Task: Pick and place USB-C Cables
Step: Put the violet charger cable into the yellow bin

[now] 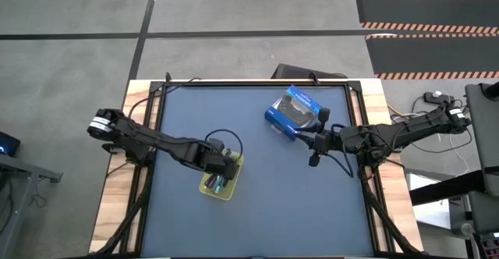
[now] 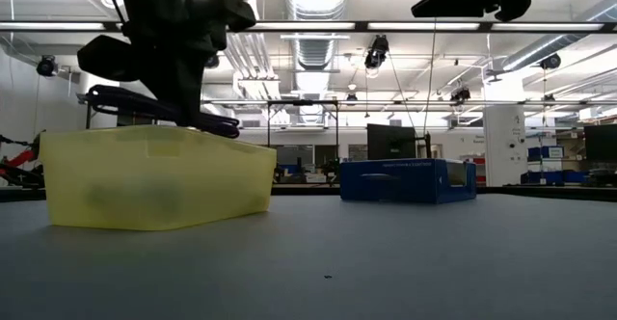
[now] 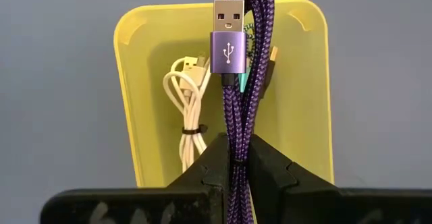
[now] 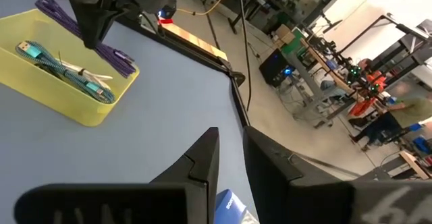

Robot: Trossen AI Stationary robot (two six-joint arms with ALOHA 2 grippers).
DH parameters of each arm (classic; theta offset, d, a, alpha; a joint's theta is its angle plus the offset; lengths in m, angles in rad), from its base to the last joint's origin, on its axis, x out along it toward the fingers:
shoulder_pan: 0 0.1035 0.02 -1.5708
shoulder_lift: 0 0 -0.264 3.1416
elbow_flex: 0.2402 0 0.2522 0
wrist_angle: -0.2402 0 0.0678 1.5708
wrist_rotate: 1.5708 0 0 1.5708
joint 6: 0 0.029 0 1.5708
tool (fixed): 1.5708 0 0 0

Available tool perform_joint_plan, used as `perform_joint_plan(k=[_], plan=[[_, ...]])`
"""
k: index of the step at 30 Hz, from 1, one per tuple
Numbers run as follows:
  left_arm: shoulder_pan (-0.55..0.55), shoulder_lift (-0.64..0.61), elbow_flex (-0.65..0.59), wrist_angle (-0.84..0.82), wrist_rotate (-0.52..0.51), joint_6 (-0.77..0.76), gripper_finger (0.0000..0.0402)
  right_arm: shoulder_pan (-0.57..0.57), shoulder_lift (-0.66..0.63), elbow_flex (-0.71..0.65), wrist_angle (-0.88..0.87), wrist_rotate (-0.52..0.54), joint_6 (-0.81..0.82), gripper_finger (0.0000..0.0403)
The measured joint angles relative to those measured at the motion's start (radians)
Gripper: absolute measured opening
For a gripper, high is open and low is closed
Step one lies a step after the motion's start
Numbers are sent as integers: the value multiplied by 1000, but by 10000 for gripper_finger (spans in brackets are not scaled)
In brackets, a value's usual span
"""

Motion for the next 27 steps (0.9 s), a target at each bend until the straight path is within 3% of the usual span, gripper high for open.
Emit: perform_joint_plan(k=[27], plan=[[-1,22,-2,36,-106,-52,18,0,0,-2,-2,0,11,59]])
